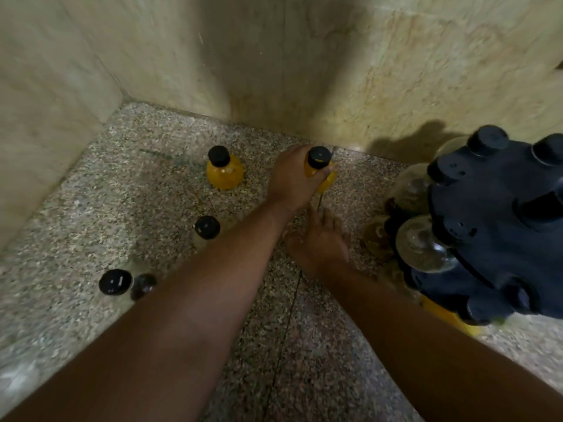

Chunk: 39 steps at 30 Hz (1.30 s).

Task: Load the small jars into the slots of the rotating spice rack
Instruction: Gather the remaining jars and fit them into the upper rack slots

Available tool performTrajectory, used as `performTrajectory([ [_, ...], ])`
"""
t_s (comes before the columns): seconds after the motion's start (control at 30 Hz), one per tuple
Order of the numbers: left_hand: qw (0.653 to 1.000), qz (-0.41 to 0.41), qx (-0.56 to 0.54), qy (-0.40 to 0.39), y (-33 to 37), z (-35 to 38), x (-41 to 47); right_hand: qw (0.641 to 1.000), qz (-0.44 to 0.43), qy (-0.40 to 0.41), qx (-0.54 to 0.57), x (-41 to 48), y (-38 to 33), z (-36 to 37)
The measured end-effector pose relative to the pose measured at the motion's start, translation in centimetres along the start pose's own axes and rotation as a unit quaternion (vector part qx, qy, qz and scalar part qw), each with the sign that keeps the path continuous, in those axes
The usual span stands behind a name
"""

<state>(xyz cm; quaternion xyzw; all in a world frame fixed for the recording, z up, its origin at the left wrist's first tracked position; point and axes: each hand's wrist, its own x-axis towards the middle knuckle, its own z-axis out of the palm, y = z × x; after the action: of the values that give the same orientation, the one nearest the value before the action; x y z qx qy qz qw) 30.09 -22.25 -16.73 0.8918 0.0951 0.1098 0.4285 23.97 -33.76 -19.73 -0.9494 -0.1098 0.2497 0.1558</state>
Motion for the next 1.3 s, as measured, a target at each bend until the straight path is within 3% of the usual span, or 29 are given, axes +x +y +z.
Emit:
performTrajectory([
  [0.3, 0.997, -0.033, 0.019, 0.063, 2.8, -1.6, -8.2, 0.994, -0.07, 0.048, 0.067, -7.7, 2.5, -0.4],
  [0.57, 0.994, -0.047, 0.039, 0.088, 6.3, -0.9, -17.2, 0.969, -0.06, 0.122, 0.204, -14.7, 8.3, -1.8],
  [0.67, 0.995, -0.043, 0.043, 0.082, 8.2, 0.9, -20.0, 0.928, -0.042, 0.166, 0.33, -17.0, 11.2, -2.8],
  [0.87, 0.997, -0.013, -0.015, 0.075, 13.6, 4.4, -22.8, 0.779, 0.005, 0.232, 0.583, -19.8, 15.6, -7.3],
  [0.97, 0.998, 0.018, -0.029, 0.059, 16.2, 5.4, -22.7, 0.731, 0.05, 0.229, 0.641, -19.9, 17.1, -9.6],
  [1.07, 0.997, 0.055, -0.031, 0.049, 18.7, 5.8, -22.4, 0.708, 0.063, 0.236, 0.663, -19.5, 18.3, -11.2],
  [1.3, 0.996, 0.086, -0.021, 0.006, 21.4, 6.9, -21.0, 0.706, 0.063, 0.238, 0.664, -18.2, 19.7, -12.0],
])
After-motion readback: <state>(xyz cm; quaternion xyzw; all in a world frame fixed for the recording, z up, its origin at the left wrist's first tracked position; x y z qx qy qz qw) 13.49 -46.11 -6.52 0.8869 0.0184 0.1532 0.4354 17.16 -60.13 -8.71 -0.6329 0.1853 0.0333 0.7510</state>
